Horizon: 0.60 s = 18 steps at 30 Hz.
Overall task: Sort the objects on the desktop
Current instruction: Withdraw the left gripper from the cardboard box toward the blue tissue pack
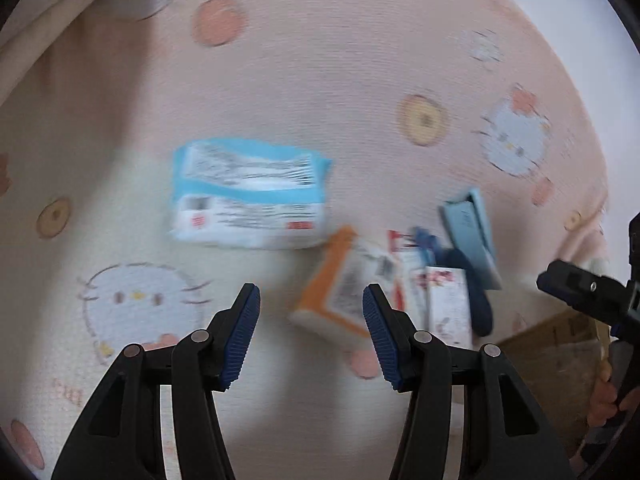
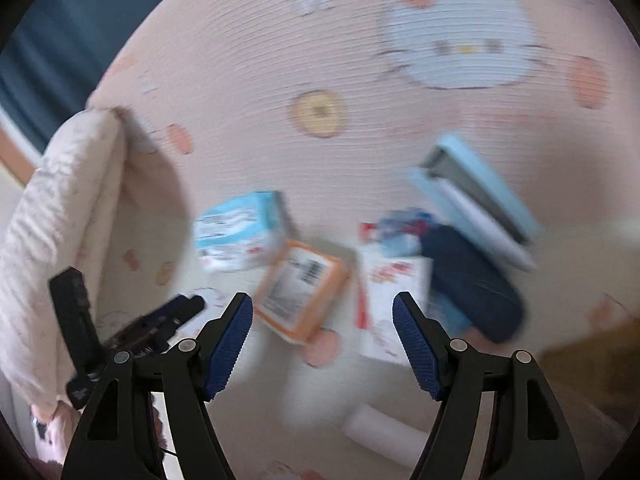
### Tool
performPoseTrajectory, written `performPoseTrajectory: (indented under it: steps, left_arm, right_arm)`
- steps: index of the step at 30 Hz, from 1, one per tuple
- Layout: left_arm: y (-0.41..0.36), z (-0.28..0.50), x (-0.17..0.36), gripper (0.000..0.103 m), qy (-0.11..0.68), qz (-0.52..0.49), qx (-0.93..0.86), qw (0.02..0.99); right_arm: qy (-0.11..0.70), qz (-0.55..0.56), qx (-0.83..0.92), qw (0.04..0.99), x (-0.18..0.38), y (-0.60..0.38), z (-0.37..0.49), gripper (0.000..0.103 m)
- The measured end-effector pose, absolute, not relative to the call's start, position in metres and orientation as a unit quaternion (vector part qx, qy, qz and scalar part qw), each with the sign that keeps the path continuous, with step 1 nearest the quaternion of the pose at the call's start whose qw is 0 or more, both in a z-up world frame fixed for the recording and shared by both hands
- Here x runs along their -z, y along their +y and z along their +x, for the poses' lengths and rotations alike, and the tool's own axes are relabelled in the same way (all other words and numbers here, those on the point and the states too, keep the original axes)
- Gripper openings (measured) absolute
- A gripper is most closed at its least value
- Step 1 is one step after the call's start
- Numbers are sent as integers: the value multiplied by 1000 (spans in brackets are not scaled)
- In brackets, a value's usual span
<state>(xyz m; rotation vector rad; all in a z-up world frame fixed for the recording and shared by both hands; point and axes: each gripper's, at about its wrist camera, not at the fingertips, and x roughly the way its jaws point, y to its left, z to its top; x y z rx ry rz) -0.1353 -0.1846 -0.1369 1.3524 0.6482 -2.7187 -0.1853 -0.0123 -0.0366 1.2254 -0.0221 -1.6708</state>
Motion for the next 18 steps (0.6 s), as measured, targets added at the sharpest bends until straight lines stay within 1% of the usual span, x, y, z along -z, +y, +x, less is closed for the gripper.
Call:
performPoseTrajectory:
  steps: [2, 5, 7, 9, 13, 15, 18]
  left_arm:
    - [-201, -134, 144, 58, 216, 438, 872, 35]
    - [-224, -135, 155, 58, 221, 445, 866, 66]
    - [-237, -146, 161, 58, 201, 456, 863, 86]
    - [-244, -155, 164, 58, 186, 457, 865, 91]
    - [-254, -171, 167, 58, 202, 451, 866, 77]
    - [-258, -177, 167, 58, 213, 450, 865, 65]
    - [-267, -188, 170, 58, 225, 450, 862, 70]
  right_arm:
    - [-1, 496, 691, 527, 39, -32, -182, 71]
    - [32, 471, 697, 540, 43, -59, -178, 71]
    - [48, 479, 697, 532, 48, -73, -177, 71]
    - [38, 491, 688, 534, 53, -84, -179, 71]
    - [-22, 515, 649, 559, 68, -103, -182, 71]
    - [-18, 529, 641, 556, 78, -118, -184, 71]
    - [22, 544, 630, 554, 90, -146, -183, 71]
